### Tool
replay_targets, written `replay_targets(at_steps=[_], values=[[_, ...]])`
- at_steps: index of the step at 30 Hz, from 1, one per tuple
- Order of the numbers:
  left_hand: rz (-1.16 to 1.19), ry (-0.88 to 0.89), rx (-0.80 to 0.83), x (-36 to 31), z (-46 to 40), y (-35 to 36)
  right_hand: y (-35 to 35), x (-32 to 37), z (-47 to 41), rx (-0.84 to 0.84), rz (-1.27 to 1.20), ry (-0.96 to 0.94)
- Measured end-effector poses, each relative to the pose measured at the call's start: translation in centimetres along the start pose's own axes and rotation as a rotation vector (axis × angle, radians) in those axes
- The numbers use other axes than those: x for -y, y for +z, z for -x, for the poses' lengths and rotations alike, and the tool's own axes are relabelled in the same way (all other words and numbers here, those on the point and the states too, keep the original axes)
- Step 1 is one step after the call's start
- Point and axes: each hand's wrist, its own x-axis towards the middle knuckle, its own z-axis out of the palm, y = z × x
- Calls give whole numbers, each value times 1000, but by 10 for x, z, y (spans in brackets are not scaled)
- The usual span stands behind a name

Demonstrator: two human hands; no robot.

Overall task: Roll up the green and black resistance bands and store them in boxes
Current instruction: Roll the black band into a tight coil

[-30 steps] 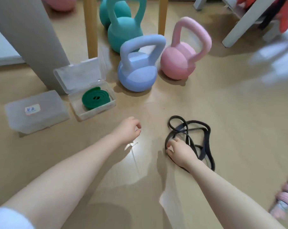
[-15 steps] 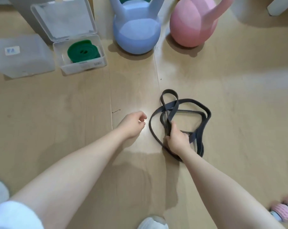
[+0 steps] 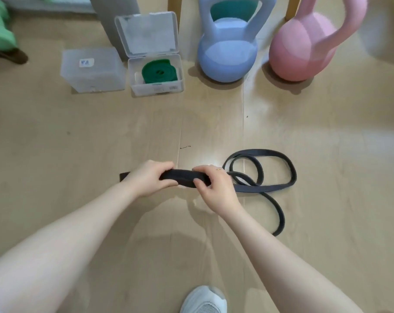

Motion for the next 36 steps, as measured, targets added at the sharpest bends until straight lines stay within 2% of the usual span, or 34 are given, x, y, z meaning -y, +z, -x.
replay_targets(at_steps=[3, 5, 7, 10, 15, 19, 23, 26, 28, 30, 32, 36], values=[[-145, -94, -90, 19, 11, -12, 14, -5, 5, 45, 175, -54], [-246, -84, -138, 30, 16, -20, 26, -2, 5, 114, 116, 34], [-351, -88, -116, 45, 24, -28, 41, 10, 2, 188, 68, 85], [-529, -109, -45, 72, 43, -45, 68, 41, 1, 339, 63, 18], [-766, -137, -53, 135, 83, -76, 118, 86, -1, 555, 9, -56], [-723, -300, 16, 180, 106, -75, 146, 103, -4, 507, -37, 29], [-656, -407, 88, 195, 105, -49, 144, 80, -3, 321, 241, 91], [-600, -283, 98, 187, 97, -29, 122, 47, -4, 134, 331, 206], [-516, -163, 81, 173, 92, -16, 109, 29, -7, 79, 357, 193], [-412, -77, 47, 156, 83, 0, 102, 15, -15, 159, 406, 114], [-335, -39, 42, 141, 72, 18, 104, 7, -24, 322, 453, 29], [-404, -27, 67, 120, 56, 49, 123, 6, -32, 544, 584, -99]])
